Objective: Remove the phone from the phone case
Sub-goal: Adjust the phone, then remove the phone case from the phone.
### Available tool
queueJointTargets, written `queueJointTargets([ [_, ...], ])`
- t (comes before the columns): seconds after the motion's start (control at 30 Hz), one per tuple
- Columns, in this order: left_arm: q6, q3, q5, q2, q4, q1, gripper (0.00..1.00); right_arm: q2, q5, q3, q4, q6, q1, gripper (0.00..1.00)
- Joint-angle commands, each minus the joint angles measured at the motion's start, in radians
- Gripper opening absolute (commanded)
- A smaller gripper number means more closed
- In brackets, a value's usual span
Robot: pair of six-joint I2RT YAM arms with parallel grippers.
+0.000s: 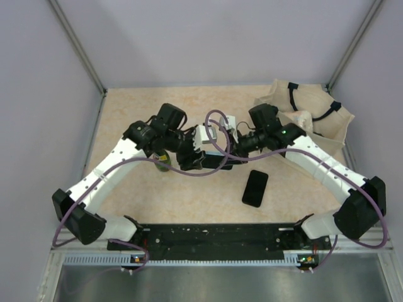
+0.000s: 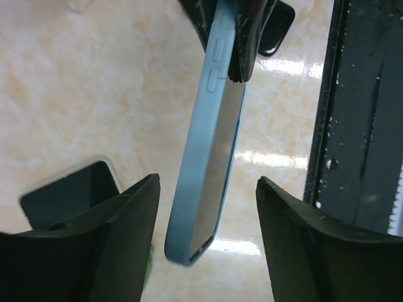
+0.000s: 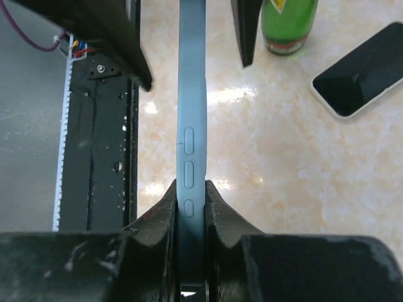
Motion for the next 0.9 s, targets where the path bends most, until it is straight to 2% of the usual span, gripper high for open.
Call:
queueJointTargets([
  [0.0,-0.028,-0.044,0.064,-0.142,0.204,0.030,0.73,-0.026,-0.015,0.059,0.004,0.082,-0.015,0.00],
  [0.2,-0.134,-0.088,0.343,-0.205,0.279,0.256,0.77,-0.052,-0.038,0.093,-0.005,0.077,-0.039,0.00],
  [0.33,-0.263,-0.125,0.486,-0.213,0.374,0.336,0.77,-0.063,-0.058,0.114,-0.008,0.074,-0.039,0.00],
  [0.47,-0.482,-0.228,0.606,-0.224,0.581,0.361,0.77,-0.063,-0.053,0.134,-0.010,0.073,-0.039,0.00],
  [0.63,-0.749,-0.352,0.675,-0.238,0.864,0.361,0.76,-0.067,-0.042,0.139,-0.008,0.059,-0.038,0.00],
  [0.77,-0.910,-0.406,0.702,-0.236,1.053,0.361,0.65,-0.067,-0.044,0.137,-0.007,0.054,-0.039,0.00],
  [0.87,-0.952,-0.418,0.715,-0.230,1.095,0.361,0.58,-0.069,-0.039,0.127,-0.007,0.045,-0.038,0.00],
])
